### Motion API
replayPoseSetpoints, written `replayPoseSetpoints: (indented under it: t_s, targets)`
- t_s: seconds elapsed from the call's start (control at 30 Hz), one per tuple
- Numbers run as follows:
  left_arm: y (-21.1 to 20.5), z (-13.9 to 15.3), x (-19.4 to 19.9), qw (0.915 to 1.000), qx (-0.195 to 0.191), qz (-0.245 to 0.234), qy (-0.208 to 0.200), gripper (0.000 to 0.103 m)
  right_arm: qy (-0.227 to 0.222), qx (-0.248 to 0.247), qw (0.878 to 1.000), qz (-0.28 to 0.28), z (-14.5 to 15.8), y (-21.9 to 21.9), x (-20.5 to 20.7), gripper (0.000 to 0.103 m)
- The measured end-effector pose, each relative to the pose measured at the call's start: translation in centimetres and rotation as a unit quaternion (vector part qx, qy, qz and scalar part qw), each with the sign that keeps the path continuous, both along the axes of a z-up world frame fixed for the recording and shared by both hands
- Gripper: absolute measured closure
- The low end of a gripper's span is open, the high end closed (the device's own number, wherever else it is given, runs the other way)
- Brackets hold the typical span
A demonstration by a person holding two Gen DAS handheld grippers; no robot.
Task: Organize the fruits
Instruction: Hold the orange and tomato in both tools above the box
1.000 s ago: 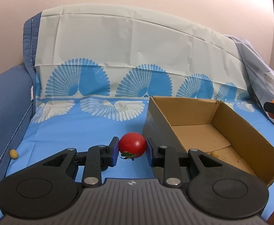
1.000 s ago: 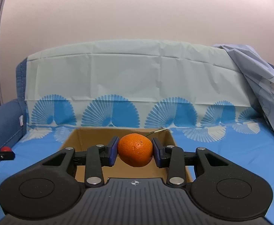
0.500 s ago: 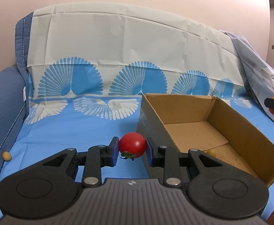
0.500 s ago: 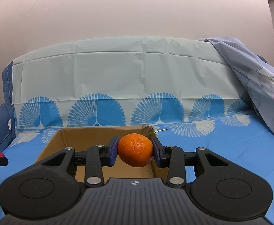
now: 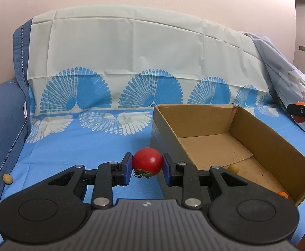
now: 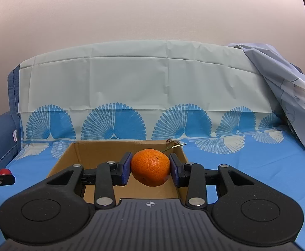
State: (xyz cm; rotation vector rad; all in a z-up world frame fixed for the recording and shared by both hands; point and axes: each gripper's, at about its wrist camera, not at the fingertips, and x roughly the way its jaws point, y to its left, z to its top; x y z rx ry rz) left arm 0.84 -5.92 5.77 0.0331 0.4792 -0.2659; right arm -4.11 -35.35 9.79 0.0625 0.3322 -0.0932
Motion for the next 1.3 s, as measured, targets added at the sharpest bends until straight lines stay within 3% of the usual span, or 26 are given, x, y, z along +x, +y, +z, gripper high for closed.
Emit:
replayPoseSetpoints:
  t_s: [0.4,0.53,0.83,1.0,1.3]
  targets:
    - [-0.1,0.0,-0.1,1.0000,-0.001,-0.004,-0.001,0.070,0.003,-0.005,1.000,-0.003,-0.1,0.1,0.1,0.063]
    - [0.0,0.4,-0.2,0.9997,-0.019,-0.012,-0.009,0.070,0.005,-0.010,1.000,-0.004,-0.1,0.4,0.2,0.063]
    - [-3.2,0.8,-3.3,0.9900,-0.050,-0.124,-0.046,0.070,0.009,-0.021,1.000,-0.004,-0.4,0.5,0.2,0.063]
    - [-6.3,-0.3,-4.8,0.9862,-0.015,-0.159,-0.046,0.070,0.014,-0.025,1.000,-0.005,-0.4,0.7,0.4,0.063]
    - [-8.1,-1.3,-5.6,0.9815,0.000,-0.186,-0.045,0.070,0.018,-0.035,0.999,-0.002,-0.6,1.0,0.5,0.063]
